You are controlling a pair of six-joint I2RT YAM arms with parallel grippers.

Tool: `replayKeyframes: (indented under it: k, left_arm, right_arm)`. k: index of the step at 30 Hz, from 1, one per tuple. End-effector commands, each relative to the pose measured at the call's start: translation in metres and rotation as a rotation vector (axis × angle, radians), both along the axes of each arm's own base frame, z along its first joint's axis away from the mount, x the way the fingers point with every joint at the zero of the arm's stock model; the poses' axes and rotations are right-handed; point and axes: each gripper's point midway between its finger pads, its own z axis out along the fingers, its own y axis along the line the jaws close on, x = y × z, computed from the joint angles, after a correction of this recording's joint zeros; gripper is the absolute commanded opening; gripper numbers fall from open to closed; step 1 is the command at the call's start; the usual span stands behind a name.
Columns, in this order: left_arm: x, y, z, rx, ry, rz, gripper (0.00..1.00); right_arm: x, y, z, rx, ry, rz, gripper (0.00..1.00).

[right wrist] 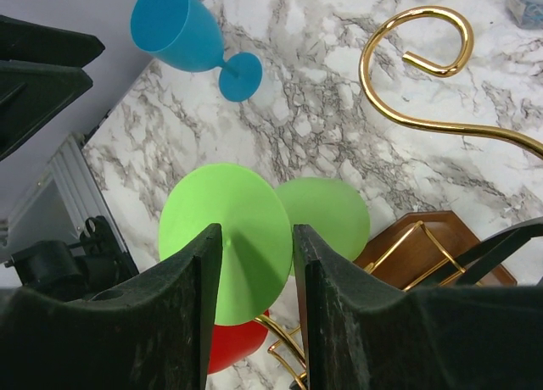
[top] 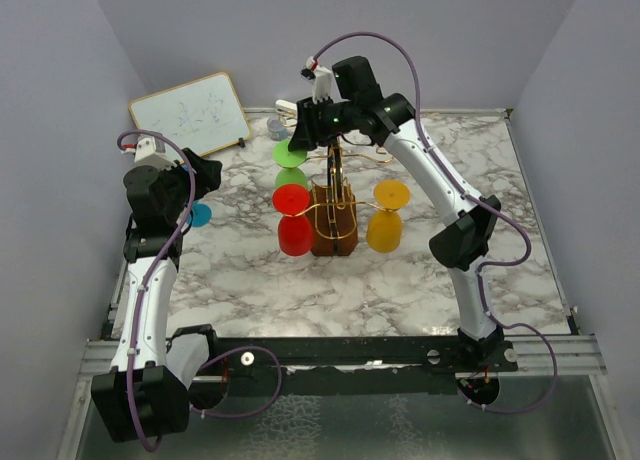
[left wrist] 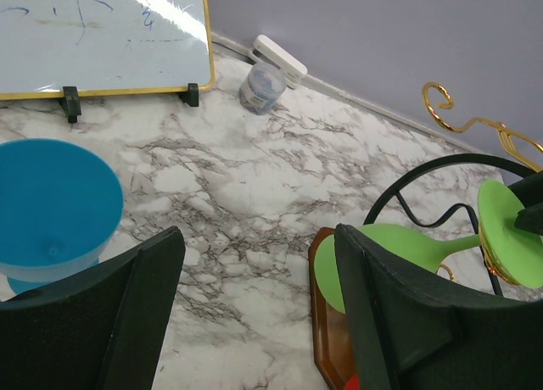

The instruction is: Take the wine glass off the wine glass rack

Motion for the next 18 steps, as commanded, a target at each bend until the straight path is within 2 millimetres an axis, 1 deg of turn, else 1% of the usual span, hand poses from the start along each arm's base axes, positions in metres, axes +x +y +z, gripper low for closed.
replayKeyframes:
  k: [1, 10, 14, 18]
  left_arm:
    - [0.001, -0.006, 0.005, -0.009, -0.028, -0.028, 0.73]
    - [0.000, -0.005, 0.005, -0.009, -0.029, -0.025, 0.73]
    - [0.001, -0.005, 0.005, -0.009, -0.028, -0.027, 0.73]
    - [0.001, -0.005, 0.005, -0.008, -0.029, -0.027, 0.73]
  right_arm:
    - [-0.019, -0.001, 0.021, 0.035, -0.017, 0.051, 0.40]
    - [-0.034, 0.002, 0.041, 0.102, -0.021, 0.105, 0.36]
    - [-0.038, 0.005, 0.044, 0.124, -0.014, 0.129, 0.35]
    - [-0.039, 0.008, 0.041, 0.122, -0.012, 0.133, 0.35]
